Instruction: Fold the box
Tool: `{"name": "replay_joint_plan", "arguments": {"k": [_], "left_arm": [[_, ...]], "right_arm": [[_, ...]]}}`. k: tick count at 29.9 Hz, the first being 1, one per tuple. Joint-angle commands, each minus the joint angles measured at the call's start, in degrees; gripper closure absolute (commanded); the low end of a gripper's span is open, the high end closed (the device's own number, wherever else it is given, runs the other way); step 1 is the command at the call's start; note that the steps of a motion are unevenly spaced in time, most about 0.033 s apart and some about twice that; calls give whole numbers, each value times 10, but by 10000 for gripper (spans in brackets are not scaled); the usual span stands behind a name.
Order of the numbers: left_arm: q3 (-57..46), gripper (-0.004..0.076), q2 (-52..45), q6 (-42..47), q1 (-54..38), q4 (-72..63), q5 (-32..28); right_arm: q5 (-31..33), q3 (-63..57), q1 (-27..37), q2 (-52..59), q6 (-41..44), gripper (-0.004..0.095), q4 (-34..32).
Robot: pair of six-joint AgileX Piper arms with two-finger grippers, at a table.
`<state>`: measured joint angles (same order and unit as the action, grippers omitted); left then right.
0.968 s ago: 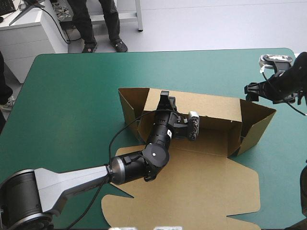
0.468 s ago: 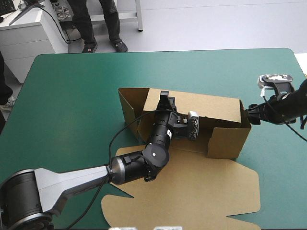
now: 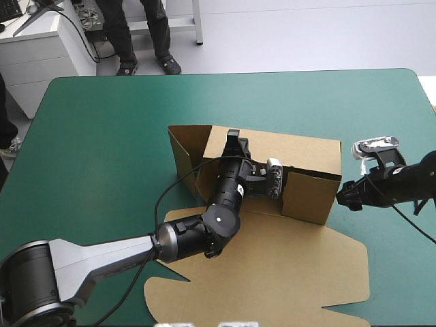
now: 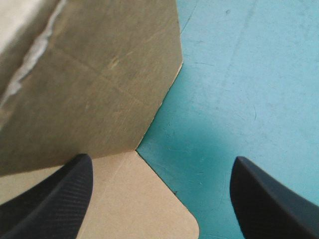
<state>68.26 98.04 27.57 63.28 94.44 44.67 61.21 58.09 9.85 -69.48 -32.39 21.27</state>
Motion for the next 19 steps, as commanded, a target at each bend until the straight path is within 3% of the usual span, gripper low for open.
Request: {"name": "replay_joint_plan", "arguments": {"k": [1,5,8,14,19], "left_arm": [[15,732,-24,10,5,26,14],[15,732,-24,10,5,26,14],[15,732,-24,10,5,26,14],[15,732,-24,10,5,26,14],[15,732,-24,10,5,26,15]], "right_arm": [[-6,11,0,24,-52,214,25],[-11,8,0,24,-104,215,57],[-33,-13,0,24,-156,215,123],[-155,-95,-1,24,-194,216,216],[-225,-153,-1,42,-307,238,384]]}}
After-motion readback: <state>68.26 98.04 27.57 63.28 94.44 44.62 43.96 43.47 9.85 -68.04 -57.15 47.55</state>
